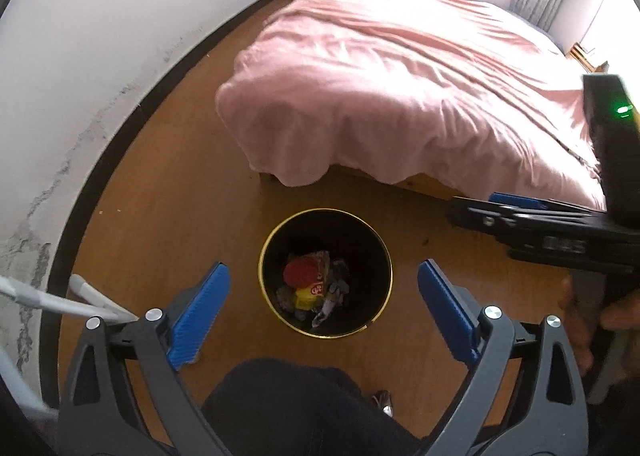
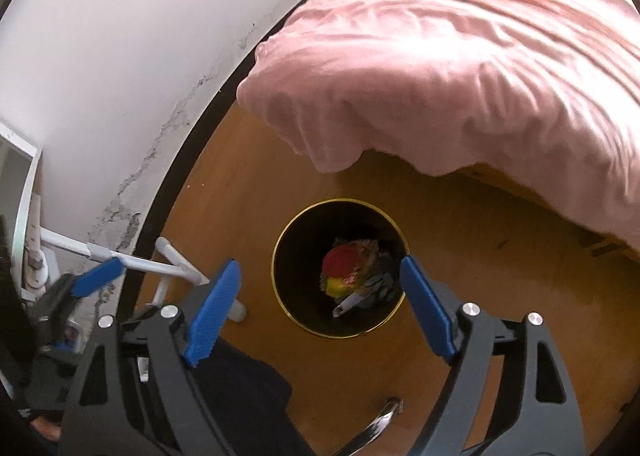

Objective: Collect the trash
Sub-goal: 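Carry the red lid over the bin and open the left gripper to drop it, then grasp the white tissue with the left gripper while the right grasps the clear ring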

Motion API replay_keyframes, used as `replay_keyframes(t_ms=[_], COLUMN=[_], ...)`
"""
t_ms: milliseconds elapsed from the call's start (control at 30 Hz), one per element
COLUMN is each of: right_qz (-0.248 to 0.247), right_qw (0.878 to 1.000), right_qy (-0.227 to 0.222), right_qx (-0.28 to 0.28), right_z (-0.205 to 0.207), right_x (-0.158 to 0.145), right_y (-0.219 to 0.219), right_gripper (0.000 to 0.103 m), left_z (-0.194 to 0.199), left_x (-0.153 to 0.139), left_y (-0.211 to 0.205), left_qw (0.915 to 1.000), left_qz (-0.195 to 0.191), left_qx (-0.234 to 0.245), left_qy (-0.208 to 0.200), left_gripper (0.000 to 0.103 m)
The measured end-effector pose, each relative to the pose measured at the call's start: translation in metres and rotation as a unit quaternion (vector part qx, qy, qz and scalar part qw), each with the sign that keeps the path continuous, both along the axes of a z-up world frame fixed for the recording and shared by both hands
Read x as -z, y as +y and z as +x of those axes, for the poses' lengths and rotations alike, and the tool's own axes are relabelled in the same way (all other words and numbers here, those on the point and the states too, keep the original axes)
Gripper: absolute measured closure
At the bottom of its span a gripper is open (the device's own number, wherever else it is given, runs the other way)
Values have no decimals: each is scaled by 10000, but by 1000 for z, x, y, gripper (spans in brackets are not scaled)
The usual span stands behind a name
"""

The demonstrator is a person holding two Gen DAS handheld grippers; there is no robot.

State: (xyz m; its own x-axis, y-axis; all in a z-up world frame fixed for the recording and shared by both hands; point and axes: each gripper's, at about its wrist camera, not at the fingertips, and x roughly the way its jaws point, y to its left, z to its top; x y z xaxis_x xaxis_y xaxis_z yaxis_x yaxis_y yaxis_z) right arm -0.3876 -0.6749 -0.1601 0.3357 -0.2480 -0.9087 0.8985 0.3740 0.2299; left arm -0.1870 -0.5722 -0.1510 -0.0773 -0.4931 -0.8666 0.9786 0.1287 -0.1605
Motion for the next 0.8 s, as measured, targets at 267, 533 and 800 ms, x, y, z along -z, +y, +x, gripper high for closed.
replay_keyframes(t_ms=[267, 533, 800], right_qz=[-858, -1214, -954], right_qw=[9925, 9476, 8465], right_qy=[-191, -860, -1155], right_qx=[-851, -2826, -5109], right_z=[63, 202, 389], right_x=[-68, -130, -152], right_y=[55, 157, 270], right_gripper=[23, 20, 19], left_z=[47, 184, 304], left_x=[-101, -157, -155], left_y=[101, 268, 428], left_qw=[9941, 9529, 8829], left_qz=[-816, -896, -429], left_qx=[-669, -2560, -4445], left_qy=[-257, -1358, -1454], left_gripper=[11, 10, 10])
